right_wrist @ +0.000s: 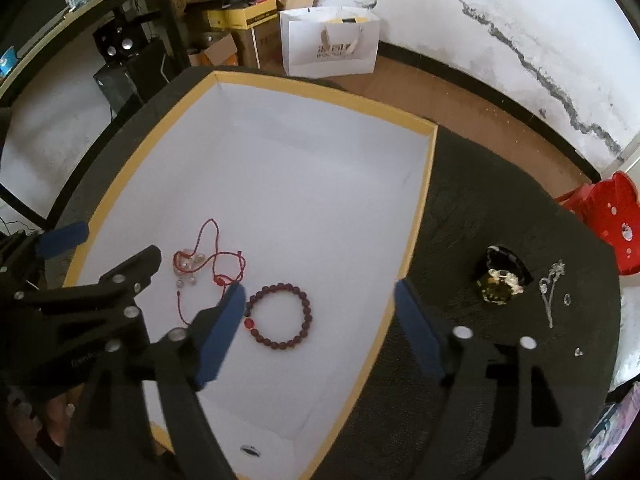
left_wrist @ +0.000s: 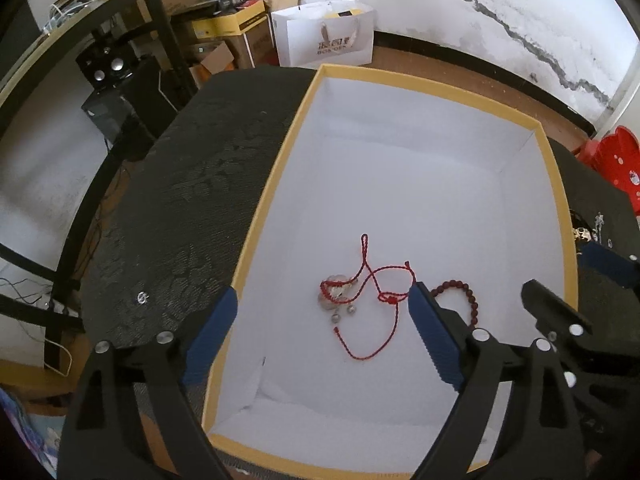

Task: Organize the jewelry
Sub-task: 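Lift both tools out of the box back over the table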

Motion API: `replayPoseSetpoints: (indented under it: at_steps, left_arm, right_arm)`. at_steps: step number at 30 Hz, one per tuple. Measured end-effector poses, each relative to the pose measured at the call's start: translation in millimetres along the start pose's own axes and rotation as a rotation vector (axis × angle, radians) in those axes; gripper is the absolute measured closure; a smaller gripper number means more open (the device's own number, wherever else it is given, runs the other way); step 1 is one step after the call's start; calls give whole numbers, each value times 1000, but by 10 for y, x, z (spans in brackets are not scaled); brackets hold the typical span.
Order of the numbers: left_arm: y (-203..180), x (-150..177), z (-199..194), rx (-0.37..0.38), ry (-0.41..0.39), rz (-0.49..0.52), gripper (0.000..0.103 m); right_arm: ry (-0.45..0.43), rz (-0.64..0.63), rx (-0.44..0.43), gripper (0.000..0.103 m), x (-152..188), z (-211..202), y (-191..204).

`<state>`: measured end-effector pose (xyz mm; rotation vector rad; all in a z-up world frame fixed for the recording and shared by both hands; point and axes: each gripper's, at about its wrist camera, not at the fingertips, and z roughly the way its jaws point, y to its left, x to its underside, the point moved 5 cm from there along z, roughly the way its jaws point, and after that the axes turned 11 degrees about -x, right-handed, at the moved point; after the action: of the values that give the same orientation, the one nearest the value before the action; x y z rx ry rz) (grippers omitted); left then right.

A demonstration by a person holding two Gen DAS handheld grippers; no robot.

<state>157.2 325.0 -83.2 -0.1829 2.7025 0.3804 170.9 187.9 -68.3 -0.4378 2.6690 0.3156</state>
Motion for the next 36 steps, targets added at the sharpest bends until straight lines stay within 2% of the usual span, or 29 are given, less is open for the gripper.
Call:
replayPoseSetpoints:
  at_steps: [3,10,16,20,23,27,32,36]
  left_arm:
    - [51,14,-154,-10,-27,1,9]
    - [178,81,-545,-17,-59,-13,9]
    - [274,193,-919,-25,-93,-40,9]
    - [203,319,-1184,-35,-129,-24,9]
    - [35,406,-1402,-29,-160,-6,9]
    - [-373,527,-1700,36,-183,19,9]
    - [-1064,718,-1979,112,-196,76,9]
    - [-1594,880,-2087,166,-190,134,9]
  right_arm:
    - [-27,-5,-8,22,6,-194,23]
    - [-82,-37,-8,14,85,-664,130]
    - [-132,-44,-3,14,227,-1136,160]
    - [-178,-39,22,14,404,-1531,59]
    - [-209,-18,48,14,601,-1829,-130]
    - [-237,41,83,13,910,-2170,-518]
    - [-255,139,143,11,1492,-2541,-1169]
    - [-246,231,162,9,1935,-2656,-1691]
